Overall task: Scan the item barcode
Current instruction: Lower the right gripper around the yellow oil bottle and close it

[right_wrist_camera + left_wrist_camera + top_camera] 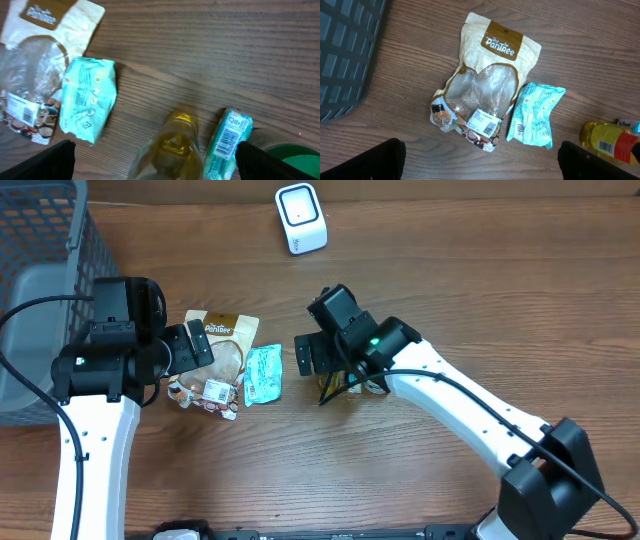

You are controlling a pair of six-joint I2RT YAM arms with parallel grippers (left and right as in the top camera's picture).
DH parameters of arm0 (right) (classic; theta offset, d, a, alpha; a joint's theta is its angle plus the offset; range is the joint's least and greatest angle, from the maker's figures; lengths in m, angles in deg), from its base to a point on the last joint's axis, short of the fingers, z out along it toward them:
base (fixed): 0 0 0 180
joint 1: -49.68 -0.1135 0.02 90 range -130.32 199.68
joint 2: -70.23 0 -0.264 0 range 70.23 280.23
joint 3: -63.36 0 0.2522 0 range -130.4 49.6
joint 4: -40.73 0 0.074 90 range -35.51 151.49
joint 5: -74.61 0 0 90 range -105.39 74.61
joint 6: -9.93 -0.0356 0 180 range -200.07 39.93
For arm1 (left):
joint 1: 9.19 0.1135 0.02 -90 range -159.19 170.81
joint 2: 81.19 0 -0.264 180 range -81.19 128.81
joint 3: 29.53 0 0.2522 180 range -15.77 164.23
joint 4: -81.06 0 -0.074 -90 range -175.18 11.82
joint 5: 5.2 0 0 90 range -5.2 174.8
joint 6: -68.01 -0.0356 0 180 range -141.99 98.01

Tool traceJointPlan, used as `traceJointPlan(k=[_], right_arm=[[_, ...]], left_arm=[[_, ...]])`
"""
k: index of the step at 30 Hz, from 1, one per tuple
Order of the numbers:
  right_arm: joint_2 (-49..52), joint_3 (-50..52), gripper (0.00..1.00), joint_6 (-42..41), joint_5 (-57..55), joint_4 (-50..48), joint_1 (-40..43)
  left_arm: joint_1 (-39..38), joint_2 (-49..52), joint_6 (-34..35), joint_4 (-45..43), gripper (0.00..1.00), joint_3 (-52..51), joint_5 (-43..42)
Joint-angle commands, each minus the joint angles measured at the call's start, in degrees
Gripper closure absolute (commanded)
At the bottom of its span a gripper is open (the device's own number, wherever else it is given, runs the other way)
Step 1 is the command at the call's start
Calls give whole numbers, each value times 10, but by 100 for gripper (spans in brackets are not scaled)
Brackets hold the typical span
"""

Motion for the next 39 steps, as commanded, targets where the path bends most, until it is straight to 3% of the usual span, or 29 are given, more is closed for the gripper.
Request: traceJointPlan(k=[1,24,35,39], right_arm=[[0,0,0,-4,-10,6,-3],[2,0,0,-32,-35,50,-3],[2,0,0,-32,-29,19,-3],[2,0,9,-31,-24,23,-3]], left_arm=[[-4,1,-5,0,0,5,4],[-4,1,-5,0,1,5,4],[-4,1,-5,0,0,5,4],[-4,1,-5,0,0,5,4]])
